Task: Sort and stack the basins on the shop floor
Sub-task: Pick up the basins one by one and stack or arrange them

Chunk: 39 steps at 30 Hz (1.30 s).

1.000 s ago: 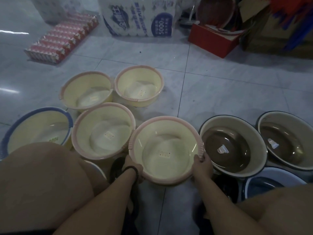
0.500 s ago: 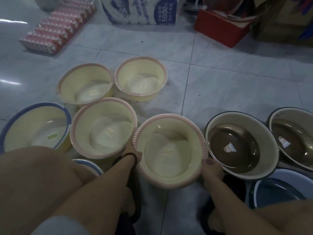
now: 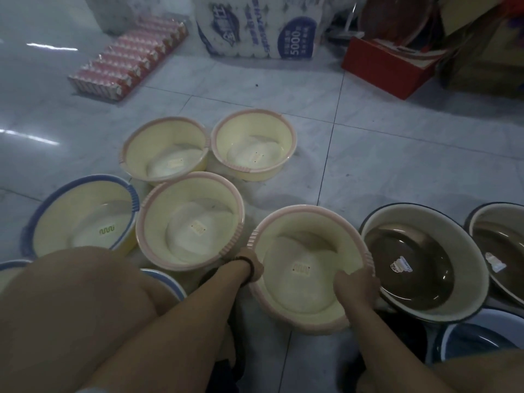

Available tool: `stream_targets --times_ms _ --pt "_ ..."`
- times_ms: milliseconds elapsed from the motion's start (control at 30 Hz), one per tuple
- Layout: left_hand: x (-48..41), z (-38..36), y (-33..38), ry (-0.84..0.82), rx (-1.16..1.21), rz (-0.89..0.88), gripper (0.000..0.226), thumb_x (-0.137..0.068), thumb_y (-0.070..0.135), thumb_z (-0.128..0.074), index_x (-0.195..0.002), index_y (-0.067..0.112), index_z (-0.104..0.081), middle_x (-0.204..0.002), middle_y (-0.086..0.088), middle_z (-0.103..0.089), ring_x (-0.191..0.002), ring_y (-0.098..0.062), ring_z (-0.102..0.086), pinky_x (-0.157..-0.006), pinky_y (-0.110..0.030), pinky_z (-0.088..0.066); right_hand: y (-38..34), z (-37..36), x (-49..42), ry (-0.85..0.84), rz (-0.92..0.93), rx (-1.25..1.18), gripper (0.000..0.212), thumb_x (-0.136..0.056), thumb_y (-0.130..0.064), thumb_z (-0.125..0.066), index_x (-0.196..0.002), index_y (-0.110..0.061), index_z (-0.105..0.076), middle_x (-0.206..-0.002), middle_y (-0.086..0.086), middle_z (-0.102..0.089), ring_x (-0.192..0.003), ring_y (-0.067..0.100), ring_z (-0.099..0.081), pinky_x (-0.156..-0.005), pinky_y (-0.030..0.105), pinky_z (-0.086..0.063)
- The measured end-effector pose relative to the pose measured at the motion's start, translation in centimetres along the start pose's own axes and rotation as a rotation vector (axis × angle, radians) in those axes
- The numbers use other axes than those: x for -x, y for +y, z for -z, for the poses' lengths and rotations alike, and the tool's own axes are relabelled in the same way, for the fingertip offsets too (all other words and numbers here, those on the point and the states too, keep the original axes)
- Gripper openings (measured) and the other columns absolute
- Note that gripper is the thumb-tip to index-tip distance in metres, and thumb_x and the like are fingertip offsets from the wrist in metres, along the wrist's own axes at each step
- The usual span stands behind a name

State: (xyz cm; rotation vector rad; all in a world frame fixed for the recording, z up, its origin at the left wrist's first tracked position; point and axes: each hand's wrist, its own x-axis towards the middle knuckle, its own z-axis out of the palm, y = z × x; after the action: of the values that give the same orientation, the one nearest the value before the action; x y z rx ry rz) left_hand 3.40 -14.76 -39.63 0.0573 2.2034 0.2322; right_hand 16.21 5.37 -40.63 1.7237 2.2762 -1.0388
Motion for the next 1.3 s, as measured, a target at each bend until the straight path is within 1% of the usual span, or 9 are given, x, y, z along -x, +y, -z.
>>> stream_targets --times_ms 200,367,433,500,567,700,933,1133,1300 --pt "8.4 12.1 1.7 0.029 -0.527 -0.213 0.046 -0.100 0.036 -0.049 -0.138 0.013 -0.057 -0.140 -0.010 -0.058 -0.122 -0.029 -0.058 -0.102 -0.041 -0.048 -7.1 -2.9 7.6 -0.328 0.383 -0.140 0.022 -0.093 -0.022 -0.064 -0.113 -0.014 -0.066 -0.098 0.001 -0.067 -0.097 0.026 -0.065 -0.079 0.035 -0.048" --pt "13.8 18.5 -1.8 0.318 -0.589 -0.273 0.045 -0.101 0.041 -0.045 -0.140 0.018 -0.054 -0.147 -0.006 -0.052 -0.130 -0.027 -0.052 -0.107 -0.042 -0.045 -12.6 -8.0 12.8 -0.832 0.085 -0.453 0.011 -0.102 -0.005 -0.049 -0.097 -0.009 -0.058 -0.079 0.015 -0.055 -0.064 0.022 -0.052 -0.058 0.035 -0.042" --pt "14.5 19.4 -3.4 0.229 -0.508 -0.229 0.045 -0.102 0.041 -0.045 -0.142 0.022 -0.052 -0.147 -0.004 -0.050 -0.125 -0.024 -0.057 -0.105 -0.040 -0.047 -13.7 -10.0 13.9 -0.937 -0.005 -0.456 0.013 -0.104 -0.006 -0.046 -0.101 -0.005 -0.059 -0.090 0.028 -0.060 -0.073 0.026 -0.064 -0.069 0.035 -0.058" --pt "14.5 20.3 -4.6 0.009 -0.268 -0.115 0.045 -0.104 0.036 -0.044 -0.148 0.023 -0.046 -0.142 -0.005 -0.055 -0.109 -0.024 -0.068 -0.095 -0.042 -0.056 -14.6 -12.0 14.3 -0.892 -0.087 -0.453 0.019 -0.102 -0.008 -0.052 -0.118 -0.002 -0.061 -0.118 0.032 -0.065 -0.107 0.037 -0.070 -0.097 0.047 -0.057" --pt "14.0 21.6 -5.4 -0.095 -0.199 -0.095 0.045 -0.106 0.030 -0.043 -0.151 0.023 -0.041 -0.135 -0.005 -0.058 -0.100 -0.025 -0.072 -0.079 -0.039 -0.062 -15.6 -14.0 14.1 -0.820 -0.120 -0.415 0.012 -0.100 -0.010 -0.054 -0.111 -0.004 -0.057 -0.125 0.026 -0.066 -0.117 0.039 -0.066 -0.099 0.048 -0.054" --pt "12.2 24.8 -7.0 0.158 -0.079 -0.189 0.048 -0.101 0.039 -0.051 -0.147 0.029 -0.044 -0.127 -0.003 -0.056 -0.085 -0.019 -0.064 -0.056 -0.027 -0.051 -17.1 -17.1 12.8 -0.778 -0.220 -0.467 0.015 -0.101 -0.015 -0.059 -0.113 -0.008 -0.055 -0.125 0.026 -0.067 -0.114 0.040 -0.067 -0.104 0.052 -0.051" --pt "10.5 27.6 -8.6 0.430 0.226 -0.259 0.033 -0.096 0.044 -0.056 -0.125 0.029 -0.062 -0.115 0.001 -0.069 -0.097 -0.021 -0.069 -0.086 -0.039 -0.058 -18.5 -19.5 11.7 -0.668 -0.151 -0.497 0.032 -0.097 -0.012 -0.066 -0.126 -0.002 -0.058 -0.110 0.019 -0.068 -0.107 0.040 -0.068 -0.095 0.058 -0.058" --pt "9.9 26.6 -10.2 0.279 0.184 -0.119 0.040 -0.097 0.054 -0.048 -0.124 0.029 -0.064 -0.102 0.002 -0.072 -0.086 -0.018 -0.073 -0.076 -0.042 -0.062 -20.0 -16.1 11.2 -0.477 0.081 -0.414 0.022 -0.091 -0.016 -0.062 -0.111 -0.011 -0.069 -0.102 0.013 -0.071 -0.098 0.037 -0.068 -0.088 0.054 -0.061" --pt "10.2 25.6 -12.2 0.019 0.850 -0.096 0.077 -0.083 0.084 -0.029 -0.113 0.027 -0.072 -0.101 -0.003 -0.079 -0.090 -0.029 -0.077 -0.079 -0.043 -0.057 -20.2 -9.1 8.9 -0.479 0.131 -0.512 0.005 -0.092 -0.017 -0.061 -0.089 -0.020 -0.062 -0.099 0.013 -0.068 -0.093 0.034 -0.069 -0.072 0.051 -0.066"
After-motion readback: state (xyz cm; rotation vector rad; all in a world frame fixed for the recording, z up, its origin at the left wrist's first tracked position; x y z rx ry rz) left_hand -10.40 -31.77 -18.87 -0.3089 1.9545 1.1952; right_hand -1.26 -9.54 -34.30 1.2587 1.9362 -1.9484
